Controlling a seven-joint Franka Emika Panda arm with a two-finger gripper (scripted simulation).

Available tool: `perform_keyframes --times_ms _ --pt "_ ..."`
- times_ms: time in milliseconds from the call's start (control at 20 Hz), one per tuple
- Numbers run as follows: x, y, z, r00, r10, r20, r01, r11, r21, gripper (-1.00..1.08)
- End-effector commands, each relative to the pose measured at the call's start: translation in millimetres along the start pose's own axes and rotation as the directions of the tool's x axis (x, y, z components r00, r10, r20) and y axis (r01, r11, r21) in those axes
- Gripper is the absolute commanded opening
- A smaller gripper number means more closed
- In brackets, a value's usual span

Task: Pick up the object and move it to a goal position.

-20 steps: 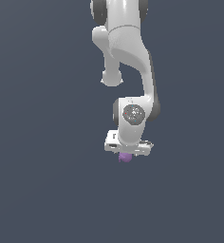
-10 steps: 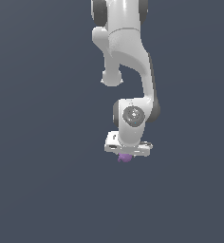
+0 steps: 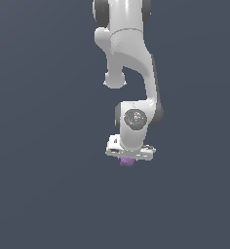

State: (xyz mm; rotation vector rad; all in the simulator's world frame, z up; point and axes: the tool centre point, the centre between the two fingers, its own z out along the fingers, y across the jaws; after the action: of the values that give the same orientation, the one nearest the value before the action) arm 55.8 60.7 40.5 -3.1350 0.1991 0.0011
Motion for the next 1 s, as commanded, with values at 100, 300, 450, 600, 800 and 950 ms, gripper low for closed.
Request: perform_keyframes --times_ms 100,300,450,600,800,950 --pt "7.6 21.3 -3.6 1.000 0.002 -0.001 -0.002 1.000 0.000 -1.00" --pt "19.5 54.1 -9.0 1.000 0.002 -0.001 -0.002 1.000 0.000 -1.00" --pt "30.4 83.7 -13.9 1.000 0.002 -0.001 -0.002 1.000 0.000 -1.00" --pt "42.1 114.4 -19.0 1.000 0.002 -0.001 -0.002 1.000 0.000 -1.00" --pt "58.0 154.7 -25.7 1.000 0.002 -0.001 -0.002 1.000 0.000 -1.00" --pt "67.9 178.7 -29.7 1.000 0.002 -0.001 -0.002 1.000 0.000 -1.00"
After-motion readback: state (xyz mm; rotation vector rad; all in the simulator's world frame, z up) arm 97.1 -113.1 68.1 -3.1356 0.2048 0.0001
